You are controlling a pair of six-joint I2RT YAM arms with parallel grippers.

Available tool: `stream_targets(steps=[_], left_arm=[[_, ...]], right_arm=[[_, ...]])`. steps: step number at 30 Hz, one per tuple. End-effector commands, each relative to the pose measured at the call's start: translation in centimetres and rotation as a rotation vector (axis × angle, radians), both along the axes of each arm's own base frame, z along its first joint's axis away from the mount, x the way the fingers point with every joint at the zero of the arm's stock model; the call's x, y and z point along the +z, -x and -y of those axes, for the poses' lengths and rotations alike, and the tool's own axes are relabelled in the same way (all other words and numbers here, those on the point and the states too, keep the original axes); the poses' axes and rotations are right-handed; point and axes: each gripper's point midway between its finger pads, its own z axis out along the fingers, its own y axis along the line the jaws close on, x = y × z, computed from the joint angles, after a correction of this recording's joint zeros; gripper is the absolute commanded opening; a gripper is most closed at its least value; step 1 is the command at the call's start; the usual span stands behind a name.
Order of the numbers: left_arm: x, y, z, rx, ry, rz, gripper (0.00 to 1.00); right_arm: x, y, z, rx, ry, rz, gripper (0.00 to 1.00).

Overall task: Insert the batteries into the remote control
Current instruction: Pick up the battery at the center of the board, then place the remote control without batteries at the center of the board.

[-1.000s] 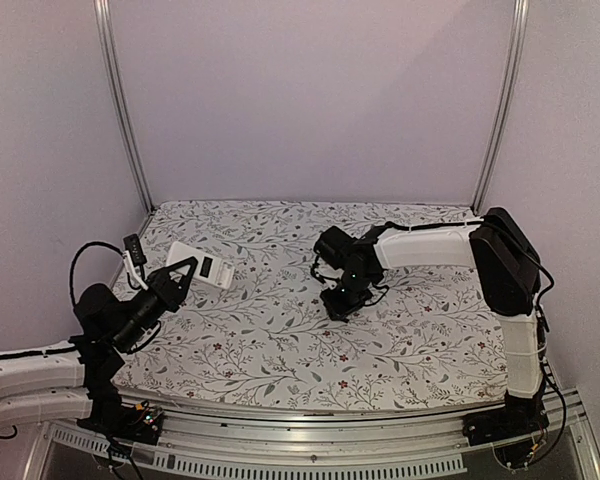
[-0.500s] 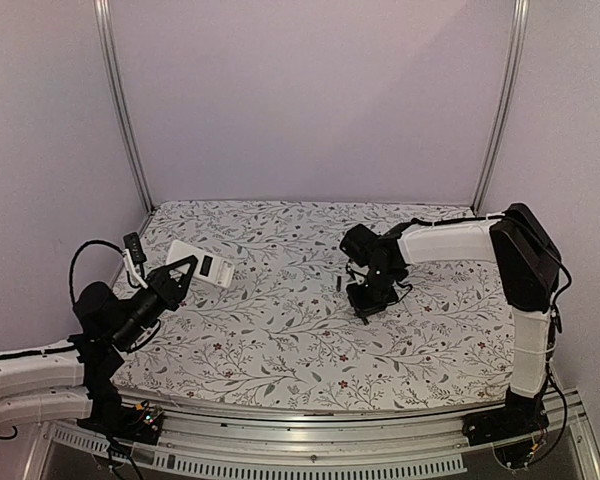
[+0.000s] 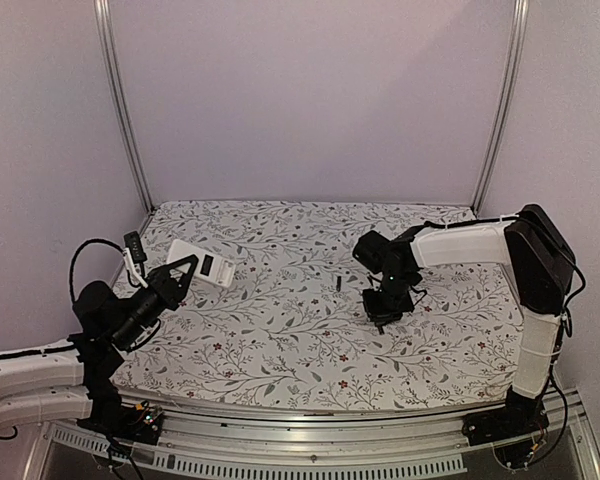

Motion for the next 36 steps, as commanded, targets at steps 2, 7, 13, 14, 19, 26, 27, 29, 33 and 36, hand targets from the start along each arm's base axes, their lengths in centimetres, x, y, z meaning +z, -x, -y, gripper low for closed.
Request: stream_targets(steps=[2,7,13,14,19,26,27,29,33,36], left_arm=[[1.1,-0.2,0.2,-0.009,0.006,0.021,0.00],[0.2,-0.3,0.4,-0.022,0.021,-0.026,0.00],[0.0,-0.2,0.4,-0.028,0.025,-0.034,0.00],[0.1,-0.2,0.4,-0.024,0.025,-0.033,0.00],[0.4,-0.3,0.4,-0.020,0.014,-0.021,0.00],[1.1,-0.2,0.4,-0.027,0.014,-0.006,0.00],[1.3,-0.1,0.6,-0.034,0.015,-0.002,0.00],[2.0,0.1,0.9,-0.055,0.019,0.014,0.00],[3.9,0.9,2.1,-0.133,0.012,0.074,0.00],[5.4,1.5,2.5,-0.168,0.022,0.116,0.00]], right_arm=[[-0.3,1.9,1.4,-0.022,0.048,-0.071,0.12],[-0.5,1.8,1.3,-0.013,0.049,-0.074,0.17],[-0.5,2.2,0.9,-0.007,0.030,-0.097,0.17],[-0.5,2.2,0.8,-0.006,0.026,-0.101,0.15],[-0.2,1.8,0.1,0.031,-0.003,-0.085,0.00],[7.4,-1.8,-4.9,0.286,-0.244,0.213,0.00],[8.8,-2.3,-5.6,0.329,-0.277,0.271,0.00],[13.1,-2.6,-7.1,0.422,-0.367,0.417,0.00],[20.4,-0.7,-10.0,0.614,-0.589,0.661,0.00],[25.4,1.4,-11.0,0.717,-0.778,0.845,0.00]])
